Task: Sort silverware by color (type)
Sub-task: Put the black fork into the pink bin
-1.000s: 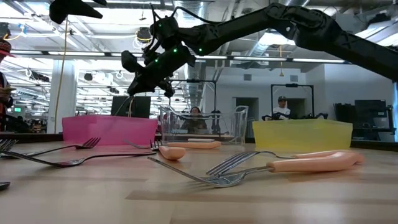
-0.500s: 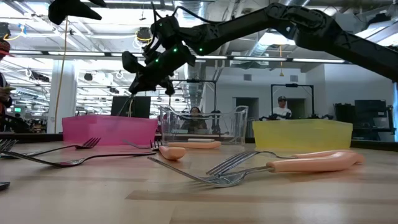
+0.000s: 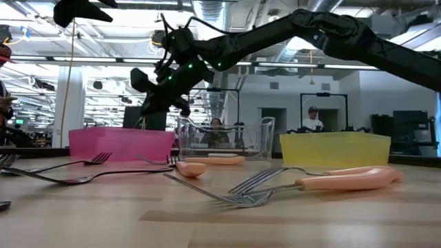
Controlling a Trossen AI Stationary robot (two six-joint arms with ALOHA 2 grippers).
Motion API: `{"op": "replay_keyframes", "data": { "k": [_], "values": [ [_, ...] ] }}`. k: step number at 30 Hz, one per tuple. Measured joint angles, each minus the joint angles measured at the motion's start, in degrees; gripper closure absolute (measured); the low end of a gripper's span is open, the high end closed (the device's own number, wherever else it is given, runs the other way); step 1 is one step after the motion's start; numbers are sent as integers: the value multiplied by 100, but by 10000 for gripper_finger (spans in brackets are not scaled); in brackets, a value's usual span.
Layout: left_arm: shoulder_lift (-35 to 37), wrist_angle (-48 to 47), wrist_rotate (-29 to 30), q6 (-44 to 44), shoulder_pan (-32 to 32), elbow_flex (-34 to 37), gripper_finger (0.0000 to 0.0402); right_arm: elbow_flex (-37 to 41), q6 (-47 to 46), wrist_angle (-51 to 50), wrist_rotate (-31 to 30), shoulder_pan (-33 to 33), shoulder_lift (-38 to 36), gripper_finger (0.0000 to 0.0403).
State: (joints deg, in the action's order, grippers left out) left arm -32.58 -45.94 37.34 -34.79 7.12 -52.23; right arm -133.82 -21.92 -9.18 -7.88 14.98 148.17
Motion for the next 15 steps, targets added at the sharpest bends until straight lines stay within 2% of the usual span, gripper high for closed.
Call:
{"op": "replay_keyframes", "data": {
  "k": [4, 9, 15],
  "values": [
    [0, -17, 2, 0, 2, 0, 216, -56, 128, 199, -71, 11, 16, 378],
    [0, -18, 0, 0, 0, 0, 216, -87, 139, 204, 177, 63, 7, 370],
    [0, -19, 0, 0, 0, 0, 216, -87, 145, 191, 479, 92, 7, 323]
  ]
}}
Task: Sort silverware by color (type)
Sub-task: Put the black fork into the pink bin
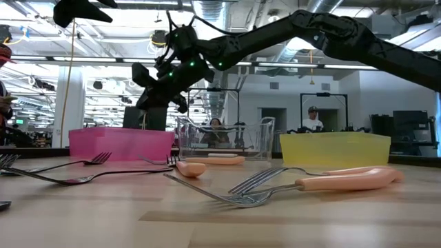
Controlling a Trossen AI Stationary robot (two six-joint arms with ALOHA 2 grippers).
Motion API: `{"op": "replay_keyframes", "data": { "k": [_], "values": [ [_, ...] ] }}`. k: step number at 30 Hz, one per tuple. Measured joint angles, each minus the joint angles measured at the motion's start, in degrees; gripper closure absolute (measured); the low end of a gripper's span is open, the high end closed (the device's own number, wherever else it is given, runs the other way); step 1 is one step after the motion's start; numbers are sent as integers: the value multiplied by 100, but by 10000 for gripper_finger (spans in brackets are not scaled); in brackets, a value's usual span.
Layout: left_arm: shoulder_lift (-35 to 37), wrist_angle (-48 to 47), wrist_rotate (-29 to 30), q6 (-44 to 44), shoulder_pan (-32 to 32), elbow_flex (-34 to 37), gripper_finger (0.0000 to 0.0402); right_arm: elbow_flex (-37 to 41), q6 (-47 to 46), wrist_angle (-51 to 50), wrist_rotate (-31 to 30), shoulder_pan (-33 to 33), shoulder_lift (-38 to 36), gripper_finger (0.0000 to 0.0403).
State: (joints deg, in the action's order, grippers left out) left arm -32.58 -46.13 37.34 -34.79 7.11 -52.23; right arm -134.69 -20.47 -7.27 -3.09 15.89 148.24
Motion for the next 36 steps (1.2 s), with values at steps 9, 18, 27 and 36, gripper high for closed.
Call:
{"op": "replay_keyframes", "data": {
  "k": [9, 18, 27, 36],
  "values": [
    [0, -5, 6, 2, 0, 0, 216, 0, 124, 18, 31, -6, -1, 217],
    [0, -7, 13, 2, 2, 0, 216, -24, 174, 262, 364, 33, -2, 164],
    [1, -73, 47, 2, 1, 0, 216, -26, 470, 690, 628, 62, -7, 163],
    [0, -81, 55, 2, 1, 0, 216, -31, 662, 857, 627, 66, -9, 163]
  ]
}}
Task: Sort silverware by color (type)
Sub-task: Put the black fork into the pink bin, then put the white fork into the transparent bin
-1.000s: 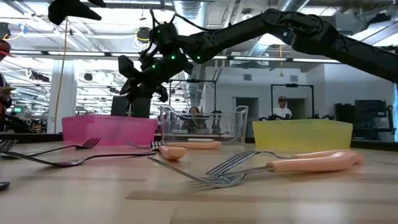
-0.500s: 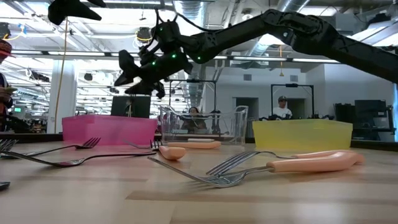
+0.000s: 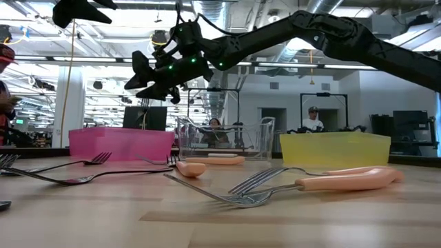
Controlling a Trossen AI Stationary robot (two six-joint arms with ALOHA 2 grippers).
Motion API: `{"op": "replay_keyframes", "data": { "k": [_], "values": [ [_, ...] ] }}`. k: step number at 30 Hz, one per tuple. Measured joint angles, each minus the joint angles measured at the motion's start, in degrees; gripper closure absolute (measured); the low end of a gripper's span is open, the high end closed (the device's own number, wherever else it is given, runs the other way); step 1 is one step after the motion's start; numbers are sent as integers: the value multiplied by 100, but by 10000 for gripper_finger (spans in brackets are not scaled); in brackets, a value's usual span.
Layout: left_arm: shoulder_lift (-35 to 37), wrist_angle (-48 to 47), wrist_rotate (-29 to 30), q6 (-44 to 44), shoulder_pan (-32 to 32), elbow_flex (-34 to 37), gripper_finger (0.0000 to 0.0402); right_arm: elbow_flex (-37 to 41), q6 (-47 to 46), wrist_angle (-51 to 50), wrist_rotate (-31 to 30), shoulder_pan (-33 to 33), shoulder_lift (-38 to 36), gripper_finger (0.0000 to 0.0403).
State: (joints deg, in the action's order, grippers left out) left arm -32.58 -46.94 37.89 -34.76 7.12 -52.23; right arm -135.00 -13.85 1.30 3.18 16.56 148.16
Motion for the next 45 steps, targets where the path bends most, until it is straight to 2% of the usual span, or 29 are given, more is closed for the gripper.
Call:
{"op": "replay_keyframes", "data": {
  "k": [10, 18, 22, 25, 32, 40, 45],
  "values": [
    [0, -11, 2, 0, 0, 0, 216, -2, 39, 1440, -2, 11, -5, 163],
    [2, -114, 2, 58, 0, 0, 216, 2, 328, 1306, -225, -2, -266, 163],
    [2, -116, -18, -66, -1, 0, 216, -6, 1248, 475, -681, 4, -875, 163],
    [2, -116, -61, -79, -1, 0, 216, -2, 1874, -551, -1004, 66, -1519, 163],
    [0, -116, -316, -110, 0, 0, 216, -4, 2104, -2338, -1081, 252, -3248, 163],
    [-4, 15, -308, -270, 1, 0, 216, -3, 2632, -3262, -1078, 175, -5160, 163],
    [-4, 13, -310, -403, 1, 0, 216, -9, 2640, -4127, -1075, -2, -6044, 163]
  ]
}}
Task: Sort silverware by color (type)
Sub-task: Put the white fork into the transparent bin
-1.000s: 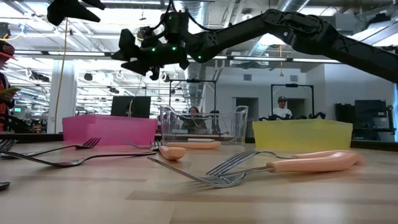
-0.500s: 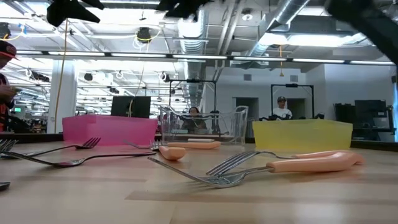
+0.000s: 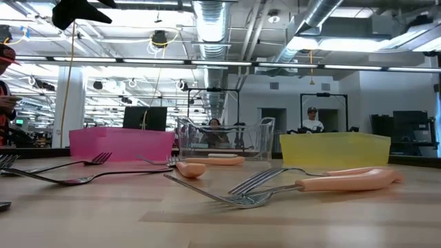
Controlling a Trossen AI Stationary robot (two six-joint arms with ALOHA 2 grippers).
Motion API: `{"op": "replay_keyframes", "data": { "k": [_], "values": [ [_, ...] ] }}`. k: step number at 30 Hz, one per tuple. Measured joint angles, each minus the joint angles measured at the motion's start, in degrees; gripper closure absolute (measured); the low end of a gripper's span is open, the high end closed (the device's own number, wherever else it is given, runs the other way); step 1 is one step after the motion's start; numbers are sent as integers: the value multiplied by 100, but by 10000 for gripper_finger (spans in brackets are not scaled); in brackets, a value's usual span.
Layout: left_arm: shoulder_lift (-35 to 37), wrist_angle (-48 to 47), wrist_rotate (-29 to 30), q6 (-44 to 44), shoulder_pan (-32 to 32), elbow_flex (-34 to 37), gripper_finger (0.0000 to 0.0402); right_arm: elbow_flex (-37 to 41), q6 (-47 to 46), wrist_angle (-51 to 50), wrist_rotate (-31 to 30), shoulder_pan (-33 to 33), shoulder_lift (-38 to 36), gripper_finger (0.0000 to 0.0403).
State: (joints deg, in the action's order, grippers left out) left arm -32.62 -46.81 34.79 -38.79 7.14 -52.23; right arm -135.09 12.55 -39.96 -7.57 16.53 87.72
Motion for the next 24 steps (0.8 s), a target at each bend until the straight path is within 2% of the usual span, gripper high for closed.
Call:
{"op": "replay_keyframes", "data": {
  "k": [7, 14, 19, 24],
  "values": [
    [-48, 148, 40, 68, 0, 0, 216, 9, 254, -1185, 20, -361, -871, 163],
    [-189, 576, -108, 162, -1, 0, 216, 9, -2, -2166, 18, -765, -1248, 163],
    [-347, 966, -949, 324, 0, -7, 216, 15, -135, -3012, 17, -1021, -1314, 163],
    [-948, 911, -2191, 276, 4, -4, 216, 13, -457, -3701, 15, -1108, -1410, 163]
  ]
}}
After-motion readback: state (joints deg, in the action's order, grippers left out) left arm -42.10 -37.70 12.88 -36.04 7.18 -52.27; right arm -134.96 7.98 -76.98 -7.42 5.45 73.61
